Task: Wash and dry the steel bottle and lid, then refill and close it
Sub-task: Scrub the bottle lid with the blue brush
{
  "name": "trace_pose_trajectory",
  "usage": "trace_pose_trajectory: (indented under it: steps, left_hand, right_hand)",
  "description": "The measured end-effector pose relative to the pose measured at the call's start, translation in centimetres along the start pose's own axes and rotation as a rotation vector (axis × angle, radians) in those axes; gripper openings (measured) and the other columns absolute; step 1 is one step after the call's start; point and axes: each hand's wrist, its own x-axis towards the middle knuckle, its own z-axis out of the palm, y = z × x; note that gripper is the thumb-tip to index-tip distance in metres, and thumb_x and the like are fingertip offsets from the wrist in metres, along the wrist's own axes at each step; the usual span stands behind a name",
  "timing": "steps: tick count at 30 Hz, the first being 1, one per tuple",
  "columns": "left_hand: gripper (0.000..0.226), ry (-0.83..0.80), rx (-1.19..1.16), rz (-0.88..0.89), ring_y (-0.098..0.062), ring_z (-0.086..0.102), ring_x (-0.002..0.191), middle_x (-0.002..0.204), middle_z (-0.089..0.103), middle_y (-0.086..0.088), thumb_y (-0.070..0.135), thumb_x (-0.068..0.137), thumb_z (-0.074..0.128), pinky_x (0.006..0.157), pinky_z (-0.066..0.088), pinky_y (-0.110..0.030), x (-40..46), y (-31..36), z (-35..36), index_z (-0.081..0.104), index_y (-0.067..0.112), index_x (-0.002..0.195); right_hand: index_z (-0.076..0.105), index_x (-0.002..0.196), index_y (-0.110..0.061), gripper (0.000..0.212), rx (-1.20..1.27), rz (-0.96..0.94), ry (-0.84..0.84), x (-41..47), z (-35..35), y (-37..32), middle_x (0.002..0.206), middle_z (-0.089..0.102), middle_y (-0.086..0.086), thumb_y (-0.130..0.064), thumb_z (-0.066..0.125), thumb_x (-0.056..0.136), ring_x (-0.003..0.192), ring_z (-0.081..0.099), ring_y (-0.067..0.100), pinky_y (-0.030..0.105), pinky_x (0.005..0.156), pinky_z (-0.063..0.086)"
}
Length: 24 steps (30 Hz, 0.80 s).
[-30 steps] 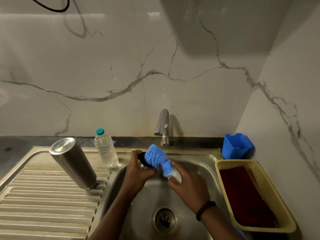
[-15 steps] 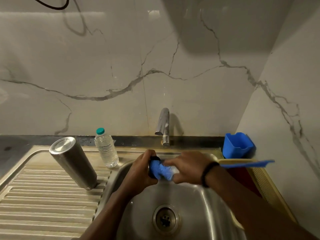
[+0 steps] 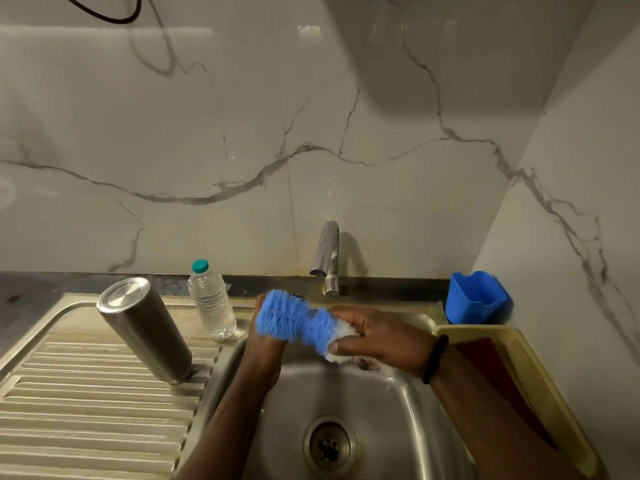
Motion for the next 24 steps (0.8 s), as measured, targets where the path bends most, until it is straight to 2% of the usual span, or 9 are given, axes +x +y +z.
trace_pose_trajectory:
  steps: [2,5,7,10,12,14,19,21,24]
  left_hand:
    - [0.083,0.046,-0.085,-0.041,-0.034,0.065,0.106,0.115,0.064,-0.018,0.038,0.058,0.085,0.091,0.055,-0.050,0.5,-0.4,0.1,0.051,0.005,0.127]
    - [0.062,0.096,-0.314,-0.137,-0.032,0.061,0.120,0.131,0.062,-0.016,0.036,0.085,0.070,0.103,0.048,-0.049,0.6,-0.4,0.8,0.050,0.012,0.138]
    - [0.057,0.117,-0.480,-0.211,-0.030,0.061,0.122,0.132,0.064,-0.016,0.047,0.091,0.055,0.106,0.046,-0.046,0.5,-0.2,1.1,0.052,0.014,0.138]
    - [0.060,0.256,-0.620,-0.325,-0.029,0.066,0.110,0.119,0.067,-0.018,0.056,0.095,0.048,0.093,0.053,-0.039,0.6,0.0,1.6,0.056,0.008,0.131]
    - [0.063,0.268,-0.656,-0.397,-0.028,0.066,0.101,0.109,0.068,-0.017,0.059,0.097,0.044,0.087,0.053,-0.038,0.3,0.2,2.3,0.057,0.005,0.127]
    - [0.061,0.285,-0.718,-0.460,-0.028,0.066,0.100,0.113,0.067,-0.018,0.058,0.096,0.048,0.084,0.055,-0.038,0.0,0.3,3.1,0.059,0.005,0.123]
    - [0.055,0.348,-0.758,-0.488,-0.024,0.067,0.084,0.108,0.068,-0.021,0.054,0.094,0.054,0.071,0.056,-0.030,-0.8,-0.7,3.0,0.059,0.003,0.115]
    - [0.053,0.348,-0.726,-0.468,-0.022,0.063,0.079,0.097,0.067,-0.019,0.054,0.095,0.051,0.070,0.052,-0.030,-0.8,-0.8,2.7,0.060,0.003,0.111]
    - [0.051,0.336,-0.687,-0.446,-0.022,0.063,0.083,0.097,0.067,-0.017,0.051,0.095,0.053,0.070,0.051,-0.032,-0.2,-0.4,2.6,0.059,0.004,0.115]
  right_hand:
    - [0.056,0.130,-0.031,0.042,-0.103,-0.050,0.132,0.3,0.6,0.2,0.100,0.068,-0.006,-0.021,0.066,0.091,0.071,0.061,-0.002,0.017,0.062,0.047]
    - [0.054,0.133,-0.032,0.047,-0.102,-0.104,0.288,0.3,1.5,1.1,0.107,0.068,-0.012,-0.024,0.067,0.090,0.080,0.062,-0.009,0.013,0.068,0.048]
    - [0.051,0.131,-0.043,0.049,-0.134,-0.111,0.455,0.1,2.5,2.0,0.113,0.066,-0.016,-0.033,0.069,0.087,0.093,0.062,-0.008,0.020,0.080,0.054]
    - [0.041,0.117,-0.069,0.052,-0.233,-0.105,0.555,-0.5,5.0,3.4,0.112,0.061,-0.027,-0.035,0.067,0.088,0.104,0.058,-0.007,0.016,0.086,0.051]
    - [0.036,0.117,-0.073,0.049,-0.332,-0.085,0.581,-0.4,6.7,4.7,0.111,0.063,-0.022,-0.043,0.061,0.088,0.102,0.060,0.000,0.021,0.086,0.052]
    - [0.035,0.122,-0.068,0.044,-0.330,-0.064,0.630,0.1,7.4,5.8,0.113,0.064,-0.018,-0.048,0.056,0.088,0.101,0.060,0.000,0.026,0.087,0.053]
    - [0.036,0.142,-0.041,0.047,-0.434,0.045,0.635,0.6,6.7,5.0,0.108,0.059,-0.014,-0.036,0.052,0.097,0.088,0.057,-0.001,0.010,0.069,0.043]
    - [0.032,0.147,-0.035,0.052,-0.541,0.109,0.601,0.4,5.7,4.4,0.118,0.061,-0.009,-0.038,0.050,0.098,0.096,0.057,0.003,0.013,0.074,0.043]
    - [0.031,0.147,-0.039,0.056,-0.675,0.175,0.534,-0.5,3.2,3.2,0.127,0.062,-0.006,-0.048,0.051,0.096,0.109,0.059,0.011,0.024,0.084,0.047]
